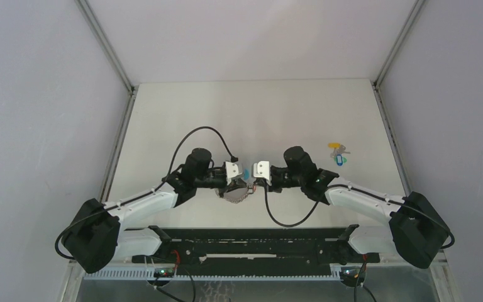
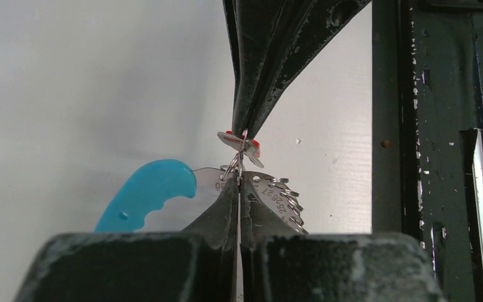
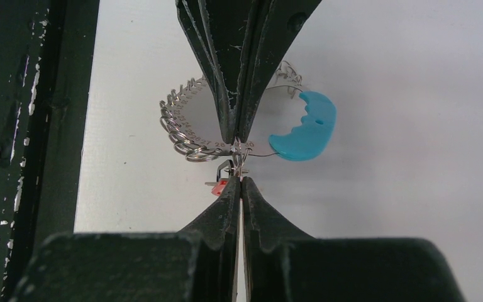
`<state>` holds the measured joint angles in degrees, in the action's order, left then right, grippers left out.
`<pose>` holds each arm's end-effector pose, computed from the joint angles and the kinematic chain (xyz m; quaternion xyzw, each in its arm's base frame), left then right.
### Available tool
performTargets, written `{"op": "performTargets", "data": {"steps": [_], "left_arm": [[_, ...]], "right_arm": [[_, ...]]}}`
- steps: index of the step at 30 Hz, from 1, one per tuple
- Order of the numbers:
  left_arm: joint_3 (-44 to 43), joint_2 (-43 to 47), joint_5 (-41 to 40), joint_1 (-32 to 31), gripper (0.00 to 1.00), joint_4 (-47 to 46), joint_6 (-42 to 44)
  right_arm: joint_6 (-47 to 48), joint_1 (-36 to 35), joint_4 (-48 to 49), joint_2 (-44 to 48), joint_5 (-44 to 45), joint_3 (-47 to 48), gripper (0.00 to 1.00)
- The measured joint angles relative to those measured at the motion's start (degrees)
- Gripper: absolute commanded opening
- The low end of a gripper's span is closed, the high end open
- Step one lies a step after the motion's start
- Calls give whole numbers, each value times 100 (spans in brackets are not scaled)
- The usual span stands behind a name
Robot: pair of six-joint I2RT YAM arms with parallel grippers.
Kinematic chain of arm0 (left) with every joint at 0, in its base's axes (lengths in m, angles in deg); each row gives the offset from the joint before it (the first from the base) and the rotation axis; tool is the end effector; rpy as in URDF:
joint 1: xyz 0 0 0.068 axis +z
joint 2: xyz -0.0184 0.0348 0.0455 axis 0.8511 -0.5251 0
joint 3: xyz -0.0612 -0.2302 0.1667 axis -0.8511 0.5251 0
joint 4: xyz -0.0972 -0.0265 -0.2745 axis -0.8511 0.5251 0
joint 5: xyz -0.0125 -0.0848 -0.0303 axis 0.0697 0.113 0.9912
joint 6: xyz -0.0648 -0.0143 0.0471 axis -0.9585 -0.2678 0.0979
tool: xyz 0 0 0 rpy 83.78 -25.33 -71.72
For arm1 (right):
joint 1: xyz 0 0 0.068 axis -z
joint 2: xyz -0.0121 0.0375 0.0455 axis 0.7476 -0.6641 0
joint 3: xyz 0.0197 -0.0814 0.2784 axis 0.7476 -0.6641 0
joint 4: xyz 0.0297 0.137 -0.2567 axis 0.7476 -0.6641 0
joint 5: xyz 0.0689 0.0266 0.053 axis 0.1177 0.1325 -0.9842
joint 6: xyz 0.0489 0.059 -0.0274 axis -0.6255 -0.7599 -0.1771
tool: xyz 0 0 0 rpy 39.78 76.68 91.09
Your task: Put the keys on the keyring
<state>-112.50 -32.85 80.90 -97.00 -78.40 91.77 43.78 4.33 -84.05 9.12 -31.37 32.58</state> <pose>0.1975 -0.2142 0.1917 0.5554 0.6203 -0.3501 0.4291 0.1907 0.2389 0.1997 -0.6399 0.5590 0.2888 0.4413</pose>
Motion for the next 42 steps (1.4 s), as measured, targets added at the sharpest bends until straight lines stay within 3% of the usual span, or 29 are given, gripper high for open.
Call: {"op": "performTargets", "data": {"steps": [29,42], "left_arm": [[2,2,37,-4,0,170,-4],[188,26,138,-11,0,-221,-70]], "right_arm": [[151,-33,-540,-476,-219,577,0],[323,-37,-713,-520,-470,586,0]]}}
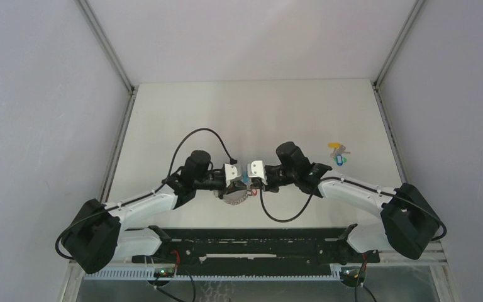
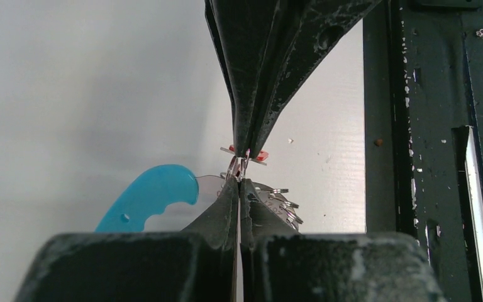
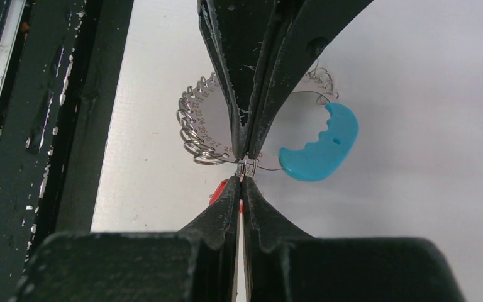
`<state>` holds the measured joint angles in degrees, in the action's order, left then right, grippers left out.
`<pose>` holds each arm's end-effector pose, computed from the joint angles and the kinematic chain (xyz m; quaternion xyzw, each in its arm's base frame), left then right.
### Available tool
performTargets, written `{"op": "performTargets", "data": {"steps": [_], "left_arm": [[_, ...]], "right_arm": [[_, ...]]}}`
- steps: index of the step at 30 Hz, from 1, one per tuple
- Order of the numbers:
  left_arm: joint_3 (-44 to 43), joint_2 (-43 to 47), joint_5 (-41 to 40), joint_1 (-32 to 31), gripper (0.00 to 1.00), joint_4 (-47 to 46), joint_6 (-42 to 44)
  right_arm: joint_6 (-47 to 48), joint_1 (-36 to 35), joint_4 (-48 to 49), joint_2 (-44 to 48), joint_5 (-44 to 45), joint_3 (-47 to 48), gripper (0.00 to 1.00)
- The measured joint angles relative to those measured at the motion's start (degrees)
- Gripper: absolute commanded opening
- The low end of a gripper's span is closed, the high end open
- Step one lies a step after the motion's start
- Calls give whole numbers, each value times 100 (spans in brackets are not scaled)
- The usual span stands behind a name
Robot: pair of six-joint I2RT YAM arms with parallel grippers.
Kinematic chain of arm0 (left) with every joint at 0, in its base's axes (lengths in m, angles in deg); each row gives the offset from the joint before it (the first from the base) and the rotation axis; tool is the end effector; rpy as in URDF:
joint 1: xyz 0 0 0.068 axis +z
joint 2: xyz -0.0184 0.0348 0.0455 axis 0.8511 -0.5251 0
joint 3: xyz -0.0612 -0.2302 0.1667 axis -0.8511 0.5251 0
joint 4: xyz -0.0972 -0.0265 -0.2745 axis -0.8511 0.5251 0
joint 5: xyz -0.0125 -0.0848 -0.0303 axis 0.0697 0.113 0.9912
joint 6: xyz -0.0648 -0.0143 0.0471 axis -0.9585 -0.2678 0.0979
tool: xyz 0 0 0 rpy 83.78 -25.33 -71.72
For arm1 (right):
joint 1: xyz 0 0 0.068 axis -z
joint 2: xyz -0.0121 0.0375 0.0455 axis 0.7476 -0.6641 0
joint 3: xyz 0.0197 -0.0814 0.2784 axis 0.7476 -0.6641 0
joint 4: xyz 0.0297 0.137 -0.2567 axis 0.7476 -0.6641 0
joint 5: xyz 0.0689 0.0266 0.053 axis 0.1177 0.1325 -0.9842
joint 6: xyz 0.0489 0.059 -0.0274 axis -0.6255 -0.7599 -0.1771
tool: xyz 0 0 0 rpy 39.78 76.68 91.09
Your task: Put the keys on the keyring
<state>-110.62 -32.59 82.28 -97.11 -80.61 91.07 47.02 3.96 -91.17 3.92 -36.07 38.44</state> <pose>0.1923 -0.2124 0.1857 0.5555 0.6144 -0.3623 0.4274 0.1963 0.2536 0.1998 -0.6679 0.5470 0.3172 0.3927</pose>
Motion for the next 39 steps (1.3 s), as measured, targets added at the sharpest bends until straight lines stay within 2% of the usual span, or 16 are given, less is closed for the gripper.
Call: {"op": "performTargets", "data": {"steps": [9,20,39], "left_arm": [[116,17,142,66,0,-297,-155],[214,17,-103,149,0,-660,-896],[1390,11,-1056,149,0,-3471,-3108]], "right_arm": [[42,-22,-35,-83,28,0,0],[33,-269,-28,-24,695,0,0],[-87,-697,590,282,1858,-358,0]]}}
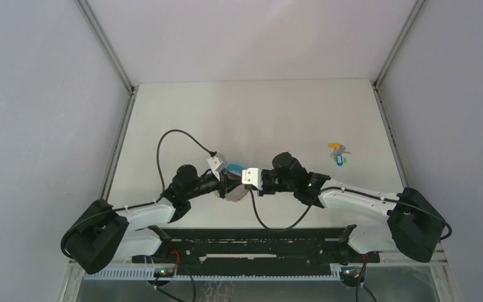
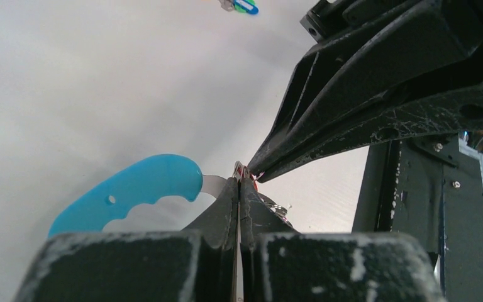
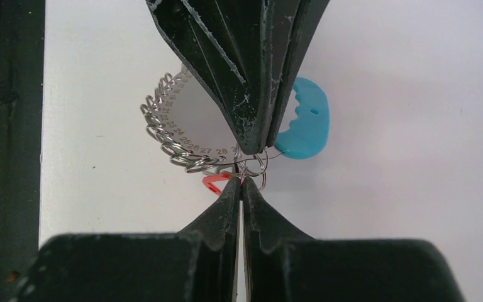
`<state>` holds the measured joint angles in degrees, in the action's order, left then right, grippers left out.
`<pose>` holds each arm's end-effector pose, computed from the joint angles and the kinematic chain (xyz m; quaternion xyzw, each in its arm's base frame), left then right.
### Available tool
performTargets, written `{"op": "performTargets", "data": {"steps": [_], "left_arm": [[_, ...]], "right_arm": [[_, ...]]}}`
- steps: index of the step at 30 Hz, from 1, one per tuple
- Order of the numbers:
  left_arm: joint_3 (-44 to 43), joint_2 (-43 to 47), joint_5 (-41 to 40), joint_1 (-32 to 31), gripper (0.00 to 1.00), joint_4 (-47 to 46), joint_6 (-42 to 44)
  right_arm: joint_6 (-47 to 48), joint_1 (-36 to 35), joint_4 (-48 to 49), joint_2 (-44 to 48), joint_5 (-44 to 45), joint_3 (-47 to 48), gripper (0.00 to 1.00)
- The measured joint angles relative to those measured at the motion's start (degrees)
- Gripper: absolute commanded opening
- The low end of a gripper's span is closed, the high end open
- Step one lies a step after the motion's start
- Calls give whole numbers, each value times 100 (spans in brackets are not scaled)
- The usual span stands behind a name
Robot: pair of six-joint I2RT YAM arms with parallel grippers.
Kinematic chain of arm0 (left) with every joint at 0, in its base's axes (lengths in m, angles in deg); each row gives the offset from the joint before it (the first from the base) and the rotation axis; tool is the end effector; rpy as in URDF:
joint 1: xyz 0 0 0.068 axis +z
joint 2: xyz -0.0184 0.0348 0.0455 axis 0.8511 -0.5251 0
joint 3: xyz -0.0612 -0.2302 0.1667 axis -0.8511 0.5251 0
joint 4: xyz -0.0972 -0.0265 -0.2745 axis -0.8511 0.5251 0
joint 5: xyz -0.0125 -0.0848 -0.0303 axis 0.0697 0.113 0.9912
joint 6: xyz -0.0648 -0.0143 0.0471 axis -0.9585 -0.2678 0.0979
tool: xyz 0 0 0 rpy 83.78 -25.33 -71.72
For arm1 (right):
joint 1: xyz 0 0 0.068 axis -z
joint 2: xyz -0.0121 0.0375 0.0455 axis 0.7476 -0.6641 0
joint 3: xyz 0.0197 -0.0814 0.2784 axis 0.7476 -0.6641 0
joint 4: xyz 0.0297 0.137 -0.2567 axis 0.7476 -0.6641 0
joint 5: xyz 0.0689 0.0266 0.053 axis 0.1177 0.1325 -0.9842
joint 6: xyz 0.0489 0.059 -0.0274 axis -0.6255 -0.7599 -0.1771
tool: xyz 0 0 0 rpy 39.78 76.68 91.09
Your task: Put the keys on the keyring
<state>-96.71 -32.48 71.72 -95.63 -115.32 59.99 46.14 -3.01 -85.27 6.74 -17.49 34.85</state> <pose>0.1912 -0.1889 0.1719 0.3350 0.6701 -0.4279 0.5056 0.1803 0.2640 0.1960 -0.6636 0.5652 0.2067 0.4444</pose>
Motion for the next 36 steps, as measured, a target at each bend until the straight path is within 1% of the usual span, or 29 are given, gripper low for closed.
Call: {"op": "performTargets", "data": {"steps": [6,8,12,13,14,15,18,21,23,27,31,33,36], "left_arm": [[205,-76,-221,-2,0,-719,-326],[254,-105,-264,-7,0,-903,-391],[310,-205,-369,-31,0,-1231,-485],[330,-240,-387,-37,0,-1351,-511],[348,-280,-413,-46,0,-1458,-535],[361,-315,-428,-48,0,-1554,-566],[378,-472,-527,-52,0,-1888,-627],[422,-601,-557,-52,0,-2190,-647],[468,-640,-553,-52,0,-2343,-645],[498,-647,-487,-57,0,-2527,-619],[546,-647,-334,-57,0,-2752,-601],[551,-647,-236,-57,0,-2817,-570],[551,-647,-63,-57,0,-2896,-509]], "right_arm": [[-94,-48,256,94,203,-87,0],[-120,-72,341,120,249,-127,2],[-208,-83,413,199,262,-173,8],[-234,-83,428,229,256,-190,11],[-260,-83,450,269,240,-219,18],[-289,-83,468,315,214,-256,23],[-413,-50,474,487,33,-380,27],[-531,140,468,686,-310,-481,31],[-647,341,461,844,-621,-516,31],[-1034,1016,610,1032,-1475,-520,29],[-1488,1574,872,951,-2302,-518,24],[-1650,1716,898,822,-2614,-481,22],[-1829,1744,914,592,-2964,-350,20]]}}
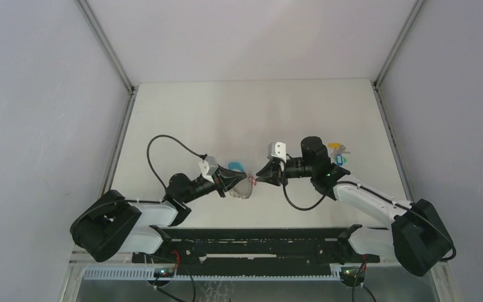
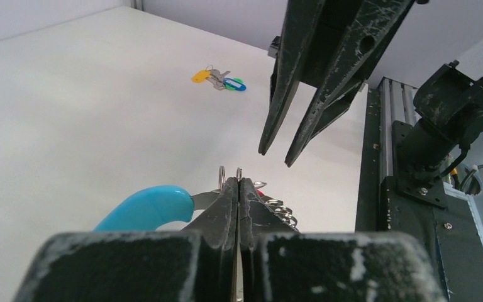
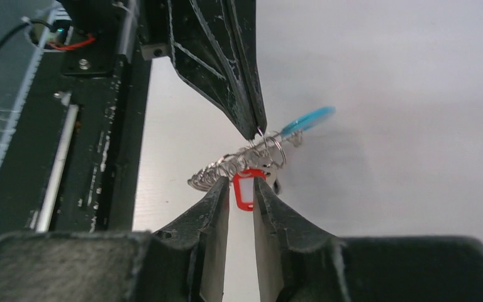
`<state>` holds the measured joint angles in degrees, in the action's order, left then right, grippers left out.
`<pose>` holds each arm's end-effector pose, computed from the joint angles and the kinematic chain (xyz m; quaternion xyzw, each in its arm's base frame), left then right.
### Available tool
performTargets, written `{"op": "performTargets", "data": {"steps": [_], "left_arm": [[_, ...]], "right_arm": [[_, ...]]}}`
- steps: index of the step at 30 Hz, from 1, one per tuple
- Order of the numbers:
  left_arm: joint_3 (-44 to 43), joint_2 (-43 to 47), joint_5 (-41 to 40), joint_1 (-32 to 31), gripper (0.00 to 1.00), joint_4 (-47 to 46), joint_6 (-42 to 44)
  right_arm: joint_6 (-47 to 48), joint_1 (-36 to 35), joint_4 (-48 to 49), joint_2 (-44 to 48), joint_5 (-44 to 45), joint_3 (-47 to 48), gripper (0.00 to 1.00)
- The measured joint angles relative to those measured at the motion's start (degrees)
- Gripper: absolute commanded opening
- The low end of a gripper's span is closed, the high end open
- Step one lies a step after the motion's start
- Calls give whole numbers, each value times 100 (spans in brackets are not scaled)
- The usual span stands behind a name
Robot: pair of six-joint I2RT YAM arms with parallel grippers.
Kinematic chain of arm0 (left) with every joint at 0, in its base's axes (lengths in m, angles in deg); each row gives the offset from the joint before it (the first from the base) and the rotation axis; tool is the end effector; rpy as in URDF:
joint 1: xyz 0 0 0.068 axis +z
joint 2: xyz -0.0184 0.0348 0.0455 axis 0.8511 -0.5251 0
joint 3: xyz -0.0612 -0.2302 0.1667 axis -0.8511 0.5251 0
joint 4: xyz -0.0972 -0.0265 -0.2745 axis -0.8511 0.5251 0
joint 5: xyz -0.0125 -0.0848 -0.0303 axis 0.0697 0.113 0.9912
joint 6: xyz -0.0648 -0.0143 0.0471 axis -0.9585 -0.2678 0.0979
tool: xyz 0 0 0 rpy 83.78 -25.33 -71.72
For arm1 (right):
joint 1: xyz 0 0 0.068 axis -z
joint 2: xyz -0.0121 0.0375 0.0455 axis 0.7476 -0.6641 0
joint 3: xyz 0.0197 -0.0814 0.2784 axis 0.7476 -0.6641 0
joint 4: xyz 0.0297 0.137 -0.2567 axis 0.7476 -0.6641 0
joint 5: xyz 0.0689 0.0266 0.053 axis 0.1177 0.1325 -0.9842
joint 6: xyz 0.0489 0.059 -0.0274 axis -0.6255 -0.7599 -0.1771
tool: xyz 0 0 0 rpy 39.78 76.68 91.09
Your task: Put the keys on the keyring
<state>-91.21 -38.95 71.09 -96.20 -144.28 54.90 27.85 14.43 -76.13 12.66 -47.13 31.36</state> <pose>0.1796 -0.1824 0.1813 0.3100 0.5796 -0.4707 0.5886 0.2106 0.2064 0.2302 -0.5439 0.5709 0.4091 0.4592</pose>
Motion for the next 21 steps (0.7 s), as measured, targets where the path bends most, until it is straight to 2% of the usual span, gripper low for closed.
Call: {"op": "performTargets", "data": {"steps": [7,21], "left_arm": [[-2,15,232,0,0,-70,107],[-2,72,525,-2,0,-79,146]], "right_arm": [[-234,76,61,-417,-575,337,19],[-391,142,214,-780,-986,461,16]]}}
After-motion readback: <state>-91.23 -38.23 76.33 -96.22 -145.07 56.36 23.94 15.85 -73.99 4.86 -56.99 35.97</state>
